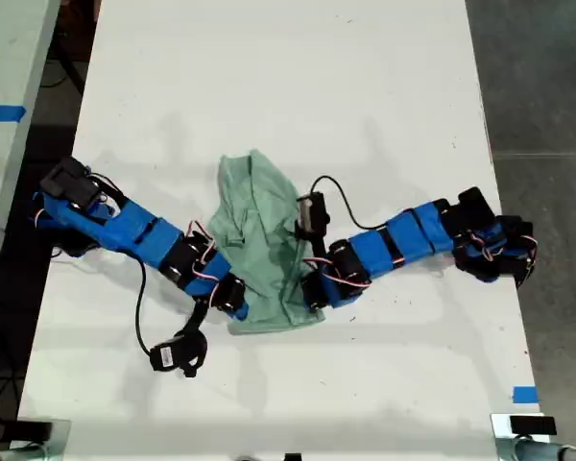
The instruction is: Fold t shirt
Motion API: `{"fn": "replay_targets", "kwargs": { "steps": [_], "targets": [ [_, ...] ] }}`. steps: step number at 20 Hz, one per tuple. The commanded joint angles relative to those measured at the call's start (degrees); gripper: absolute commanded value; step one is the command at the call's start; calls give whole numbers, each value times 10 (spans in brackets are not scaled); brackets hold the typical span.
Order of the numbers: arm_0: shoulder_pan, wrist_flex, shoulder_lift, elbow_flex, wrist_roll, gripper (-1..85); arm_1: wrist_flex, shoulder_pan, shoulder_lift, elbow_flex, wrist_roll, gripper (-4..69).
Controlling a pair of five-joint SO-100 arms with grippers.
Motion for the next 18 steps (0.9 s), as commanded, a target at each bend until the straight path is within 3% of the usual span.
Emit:
{"fn": "replay_targets", "kwargs": {
  "steps": [1, 6, 10, 16, 18],
  "targets": [
    [-42, 55, 98, -27, 13, -2, 13, 47, 100, -39, -61, 20],
    [-185, 164, 212, 13, 80, -2, 16, 203, 164, -29, -200, 19],
    [-345, 208, 271, 56, 166, -2, -16, 320, 163, -11, -279, 19],
    [-517, 217, 218, 81, 269, -1, -71, 446, 112, 14, -374, 22],
    [-544, 204, 155, 91, 291, 47, -84, 475, 58, 14, -390, 96]
  ]
}}
